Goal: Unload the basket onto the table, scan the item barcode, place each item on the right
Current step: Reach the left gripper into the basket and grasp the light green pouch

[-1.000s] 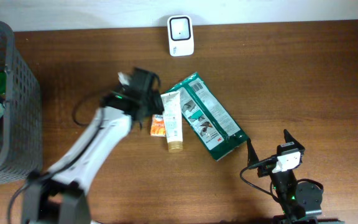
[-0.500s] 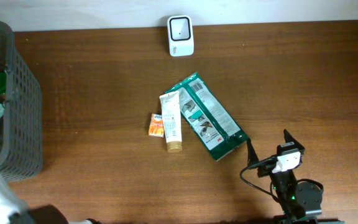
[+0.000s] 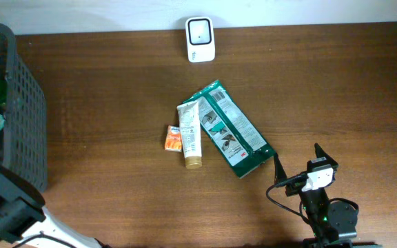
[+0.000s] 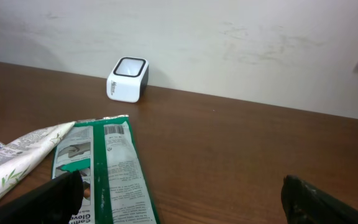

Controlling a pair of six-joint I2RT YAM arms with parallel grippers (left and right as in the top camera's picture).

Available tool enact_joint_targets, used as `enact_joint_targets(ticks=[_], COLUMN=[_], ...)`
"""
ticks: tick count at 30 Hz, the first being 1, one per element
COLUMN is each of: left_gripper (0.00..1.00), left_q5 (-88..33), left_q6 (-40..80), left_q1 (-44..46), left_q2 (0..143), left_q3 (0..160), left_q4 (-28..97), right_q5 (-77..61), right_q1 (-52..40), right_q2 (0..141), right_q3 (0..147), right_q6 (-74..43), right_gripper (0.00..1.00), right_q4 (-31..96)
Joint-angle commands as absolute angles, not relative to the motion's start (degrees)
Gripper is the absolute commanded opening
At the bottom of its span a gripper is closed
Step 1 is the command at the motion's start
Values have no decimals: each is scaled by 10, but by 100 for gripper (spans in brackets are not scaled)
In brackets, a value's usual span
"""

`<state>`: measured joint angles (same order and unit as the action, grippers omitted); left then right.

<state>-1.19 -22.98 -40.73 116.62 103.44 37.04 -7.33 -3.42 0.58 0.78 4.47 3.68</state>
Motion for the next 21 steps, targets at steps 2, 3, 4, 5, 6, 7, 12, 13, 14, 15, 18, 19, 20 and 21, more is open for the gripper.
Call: enact_joint_targets(ticks=[2,3,4,5,6,7,12,13,14,15,18,19,20,21], left_gripper=[85,85,86,87,87,87,84,85,84,79,22,7,0,0], left_q5=[-32,-28,-19,-17,-15,-11,15,15,15,15,15,15,15,13], left_q6=[-284,-300,-305,-314,-318,-318,-318,-318,-318,-318,-318,-318,-318,-318], left_q1=[-407,-408,-408,-408,-408,-408,-410,-412,-415,-418,-429,-431,-433,-433], left_q2=[1204,1217,1227,1236,1247,1254,1293,1302,1308,1312,1315,1315,1314,1311], left_q3=[1020,1019,1016,1014,1013,1013,1013,1013,1013,1013,1014,1014,1014,1014], left_q4=[379,383,382,382,381,380,347,343,341,341,338,338,339,341], right_q5=[-72,-72,-72,-72,-72,-72,-72,-72,-72,-72,-72,-72,-72,-72], right_q1=[-37,-37,-37,-37,-37,-37,-37,-37,-37,-37,-37,-37,-37,-37], right_q2=[2,2,2,2,2,2,2,2,2,2,2,2,2,2], right_q3=[3,3,3,3,3,3,3,3,3,3,3,3,3,3], right_q6=[40,40,40,40,40,40,40,40,40,40,40,40,40,40], right_gripper=[98,98,98,98,98,98,98,98,98,98,98,98,98,98], right_q4=[37,37,37,37,37,37,37,37,37,37,37,37,37,37])
